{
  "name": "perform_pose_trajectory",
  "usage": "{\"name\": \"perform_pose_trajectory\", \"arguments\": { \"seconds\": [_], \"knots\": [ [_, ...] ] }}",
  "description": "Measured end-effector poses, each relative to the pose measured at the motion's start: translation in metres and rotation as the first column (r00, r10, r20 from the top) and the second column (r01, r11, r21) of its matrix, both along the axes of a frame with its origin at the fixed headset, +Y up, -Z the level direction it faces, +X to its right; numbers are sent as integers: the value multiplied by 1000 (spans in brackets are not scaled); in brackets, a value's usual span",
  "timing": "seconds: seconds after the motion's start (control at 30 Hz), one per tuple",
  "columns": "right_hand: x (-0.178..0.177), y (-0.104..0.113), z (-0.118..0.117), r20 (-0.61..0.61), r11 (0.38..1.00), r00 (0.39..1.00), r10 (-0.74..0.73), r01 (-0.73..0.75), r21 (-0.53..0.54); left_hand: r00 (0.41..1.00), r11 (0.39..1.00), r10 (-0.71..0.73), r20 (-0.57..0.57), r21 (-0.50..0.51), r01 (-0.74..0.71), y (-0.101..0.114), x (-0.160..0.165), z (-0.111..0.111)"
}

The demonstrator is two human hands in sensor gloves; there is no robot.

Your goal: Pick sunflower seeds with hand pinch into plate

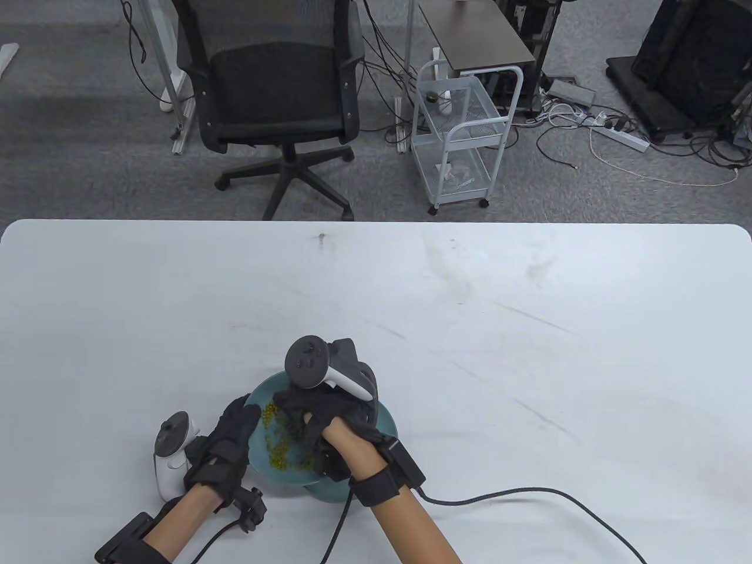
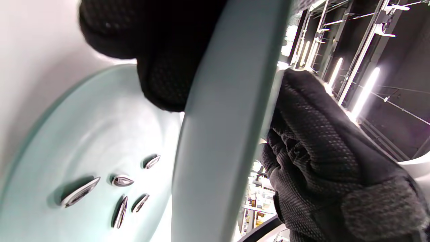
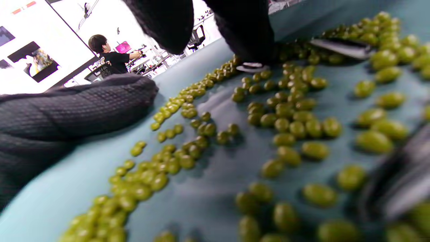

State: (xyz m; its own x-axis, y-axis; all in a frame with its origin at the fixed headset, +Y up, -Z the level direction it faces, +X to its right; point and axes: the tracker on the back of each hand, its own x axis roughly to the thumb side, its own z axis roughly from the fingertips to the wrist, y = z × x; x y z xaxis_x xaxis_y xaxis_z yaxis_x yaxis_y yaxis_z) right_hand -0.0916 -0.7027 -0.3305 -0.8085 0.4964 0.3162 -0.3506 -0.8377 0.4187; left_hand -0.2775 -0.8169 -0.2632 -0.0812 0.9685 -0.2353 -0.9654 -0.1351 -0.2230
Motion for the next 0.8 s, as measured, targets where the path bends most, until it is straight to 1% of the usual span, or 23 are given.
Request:
{"name": "perform_pose_trajectory", "arguments": {
  "seconds": [0.13, 0.2, 0.3, 0.43, 0.57, 0.67, 0.8],
  "knots": [
    [-7, 2, 2, -6, 991, 998, 65, -64, 118, 1000, 1000, 2, -15, 2, -2, 1, -2, 0],
    [-9, 4, 3, -14, 985, 994, 111, -108, 135, 1000, 1000, 1, -10, 8, -1, 2, -2, 0],
    [-12, 4, 5, -16, 976, 990, 139, -135, 171, 1000, 1000, -3, -16, 14, 4, 2, -1, 1],
    [-16, 3, 8, -16, 964, 982, 188, -182, 196, 1000, 1000, -1, -10, 11, 1, 1, -1, 1],
    [-17, 2, 7, -26, 968, 985, 168, -160, 194, 1000, 1000, -16, -20, 14, 16, 1, -2, 0],
    [-15, 0, 6, -22, 974, 988, 155, -149, 170, 1000, 1000, -19, -23, 13, 20, 0, -2, 1],
    [-14, -3, 5, 11, 961, 981, 193, -191, 199, 999, 1000, -30, -24, 7, 30, 0, -2, 1]
  ]
}}
